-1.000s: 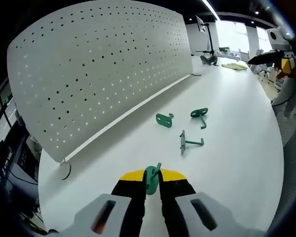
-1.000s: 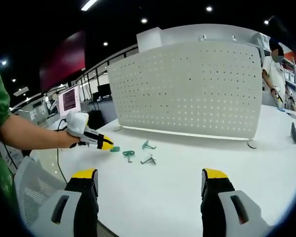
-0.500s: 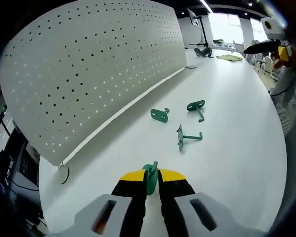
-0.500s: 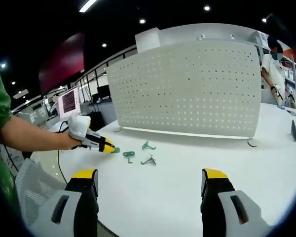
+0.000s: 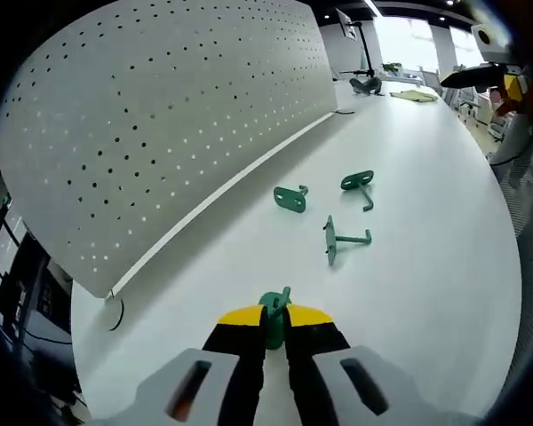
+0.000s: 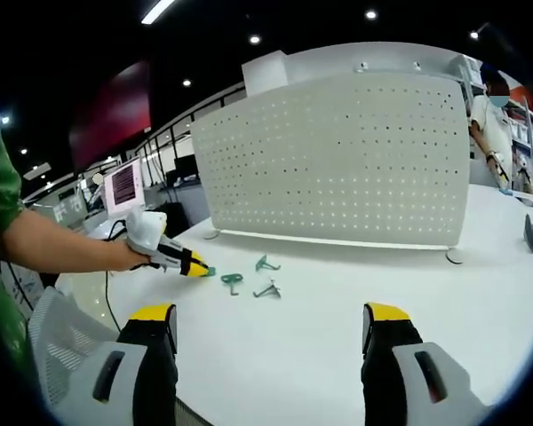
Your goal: Insert the hook assembly into the mounting plate slot until the hook locks in place.
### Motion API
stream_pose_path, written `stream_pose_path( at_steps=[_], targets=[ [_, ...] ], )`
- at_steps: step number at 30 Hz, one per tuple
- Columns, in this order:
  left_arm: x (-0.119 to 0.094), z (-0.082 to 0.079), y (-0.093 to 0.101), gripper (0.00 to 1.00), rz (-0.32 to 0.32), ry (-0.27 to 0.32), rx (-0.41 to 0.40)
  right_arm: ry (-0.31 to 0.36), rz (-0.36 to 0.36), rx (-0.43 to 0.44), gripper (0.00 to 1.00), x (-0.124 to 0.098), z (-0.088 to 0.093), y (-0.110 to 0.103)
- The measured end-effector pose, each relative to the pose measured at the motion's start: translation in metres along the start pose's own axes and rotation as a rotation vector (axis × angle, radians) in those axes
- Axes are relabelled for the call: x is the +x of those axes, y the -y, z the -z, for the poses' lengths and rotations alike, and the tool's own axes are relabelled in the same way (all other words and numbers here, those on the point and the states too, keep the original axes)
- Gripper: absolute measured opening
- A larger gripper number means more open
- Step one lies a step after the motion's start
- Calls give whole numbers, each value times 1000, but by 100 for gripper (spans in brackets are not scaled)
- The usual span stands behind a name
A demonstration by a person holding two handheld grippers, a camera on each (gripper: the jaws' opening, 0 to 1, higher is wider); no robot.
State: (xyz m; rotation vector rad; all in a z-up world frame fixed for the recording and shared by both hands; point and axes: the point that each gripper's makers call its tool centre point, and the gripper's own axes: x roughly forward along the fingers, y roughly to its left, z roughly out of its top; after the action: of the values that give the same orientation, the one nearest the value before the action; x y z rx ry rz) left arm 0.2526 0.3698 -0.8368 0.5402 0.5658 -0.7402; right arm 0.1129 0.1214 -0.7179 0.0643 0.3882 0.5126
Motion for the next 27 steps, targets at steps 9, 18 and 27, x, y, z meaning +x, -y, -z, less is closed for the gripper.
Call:
stream_pose_path(
  at_steps=[9,18,27],
  targets=[
    [1,1,0,7,0,-6,0,-1,2,-1,88,0,1,1],
    [3,3,1,6,1,-12,3,-2,-4,-5,88,-1,2,1],
    [3,3,0,5,-1,-15,3,-4,-22,-9,88,0,2,-4]
  ],
)
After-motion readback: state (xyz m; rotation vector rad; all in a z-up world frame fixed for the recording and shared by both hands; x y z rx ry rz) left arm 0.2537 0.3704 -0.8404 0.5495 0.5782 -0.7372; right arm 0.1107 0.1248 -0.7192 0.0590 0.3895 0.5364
